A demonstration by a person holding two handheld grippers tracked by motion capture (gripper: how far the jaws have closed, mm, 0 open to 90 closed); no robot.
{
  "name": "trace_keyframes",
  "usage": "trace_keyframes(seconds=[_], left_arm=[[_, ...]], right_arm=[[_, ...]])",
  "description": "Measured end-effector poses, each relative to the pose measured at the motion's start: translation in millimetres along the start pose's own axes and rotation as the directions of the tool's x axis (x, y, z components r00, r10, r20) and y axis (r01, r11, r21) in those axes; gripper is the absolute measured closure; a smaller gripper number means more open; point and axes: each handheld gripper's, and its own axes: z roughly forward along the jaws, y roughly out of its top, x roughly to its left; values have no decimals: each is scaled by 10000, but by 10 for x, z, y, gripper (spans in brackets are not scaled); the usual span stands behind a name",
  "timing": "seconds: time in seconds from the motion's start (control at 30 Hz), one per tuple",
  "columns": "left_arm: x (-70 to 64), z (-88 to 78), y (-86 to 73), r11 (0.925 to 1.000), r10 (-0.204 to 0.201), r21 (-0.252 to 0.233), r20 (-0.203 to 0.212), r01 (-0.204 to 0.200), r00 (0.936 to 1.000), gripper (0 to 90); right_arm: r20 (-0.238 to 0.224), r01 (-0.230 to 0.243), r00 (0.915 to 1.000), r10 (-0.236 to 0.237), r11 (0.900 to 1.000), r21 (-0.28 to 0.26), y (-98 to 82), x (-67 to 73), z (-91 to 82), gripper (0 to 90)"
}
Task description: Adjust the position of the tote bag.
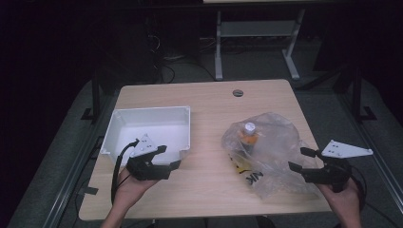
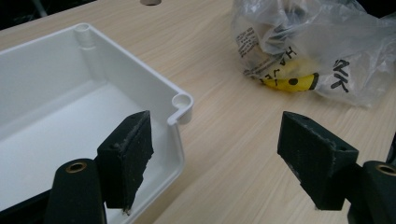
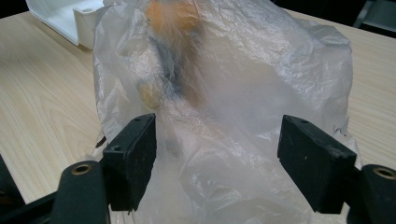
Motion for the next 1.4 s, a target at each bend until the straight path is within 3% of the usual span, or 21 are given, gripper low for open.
trace_keyframes(seconds=[0.37, 0.73, 1.4], left_arm=[[-69, 134, 108, 9992, 269, 276, 273, -276, 9993, 259], [-171, 302, 318, 9954, 811, 471, 617, -840, 9948, 260], [-252, 544, 564, 9921, 1037, 606, 1003, -1101, 9895, 280]], right_arm=[[48, 67, 10000, -66, 10000, -57, 3, -37, -33, 272], [40, 81, 10000, -81, 10000, -15, 0, -50, -34, 268], [-6, 4, 10000, -4, 10000, -30, -9, -59, -55, 258]])
